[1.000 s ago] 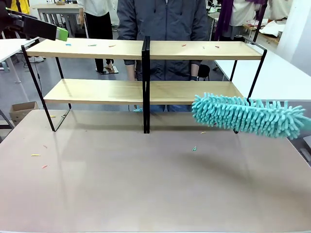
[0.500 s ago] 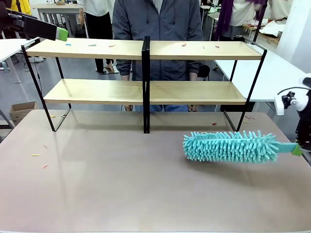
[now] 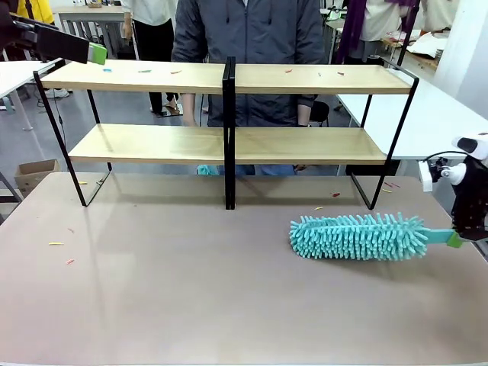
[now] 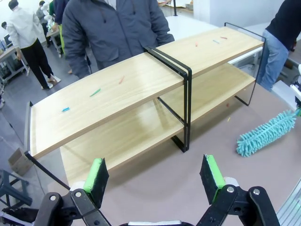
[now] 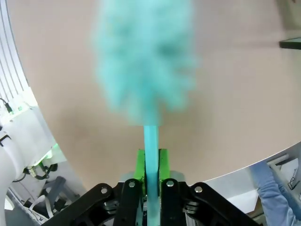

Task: Clean the shelves.
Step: Clean a randomly selected level of the Shelf with the Duster.

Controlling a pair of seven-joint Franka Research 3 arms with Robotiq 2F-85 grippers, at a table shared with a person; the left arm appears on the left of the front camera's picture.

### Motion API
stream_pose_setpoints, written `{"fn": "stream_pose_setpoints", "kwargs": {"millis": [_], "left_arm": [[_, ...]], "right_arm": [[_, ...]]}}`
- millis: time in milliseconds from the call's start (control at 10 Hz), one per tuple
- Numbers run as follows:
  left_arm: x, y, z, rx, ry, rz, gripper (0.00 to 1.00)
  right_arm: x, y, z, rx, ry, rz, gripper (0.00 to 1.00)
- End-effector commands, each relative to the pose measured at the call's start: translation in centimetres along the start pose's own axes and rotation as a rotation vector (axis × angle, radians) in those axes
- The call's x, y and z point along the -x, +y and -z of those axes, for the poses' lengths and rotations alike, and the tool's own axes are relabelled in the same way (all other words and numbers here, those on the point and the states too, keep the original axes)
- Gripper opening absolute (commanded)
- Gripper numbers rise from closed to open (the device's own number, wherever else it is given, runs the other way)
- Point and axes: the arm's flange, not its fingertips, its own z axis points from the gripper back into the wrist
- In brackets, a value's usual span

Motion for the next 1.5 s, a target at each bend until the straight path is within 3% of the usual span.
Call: {"fn": "stream_pose_setpoints", "kwargs": {"millis": [0, 100, 300, 600, 800, 1200, 1400], "left_arm": [[0.1, 0.0, 0.0, 0.002, -0.003, -0.004, 1.0], [0.1, 0.0, 0.0, 0.002, -0.003, -0.004, 1.0], [0.1, 0.0, 0.0, 0.002, -0.003, -0.004, 1.0], [0.1, 0.0, 0.0, 0.002, -0.003, -0.004, 1.0], [0.1, 0.0, 0.0, 0.002, -0.003, -0.004, 1.0], [0.1, 0.0, 0.0, 0.002, -0.003, -0.004, 1.0], [0.1, 0.0, 0.0, 0.002, -0.003, -0.004, 1.0]], "right_arm": [[1.3, -1.0, -2.9, 0.008, -0.123, -0.04, 0.12], [1.3, -1.1, -4.3, -0.026, -0.168, -0.068, 0.12], [-0.4, -2.6, -4.3, 0.05, -0.222, 0.001, 0.12], [-2.7, -4.4, -1.4, 0.054, -0.19, 0.107, 0.12], [-3.8, -4.9, -0.5, 0.063, -0.232, 0.234, 0.12], [-3.7, -4.3, 2.4, 0.002, -0.122, 0.406, 0.12], [-3.3, -3.0, 2.5, 0.077, -0.081, 0.553, 0.12]]}}
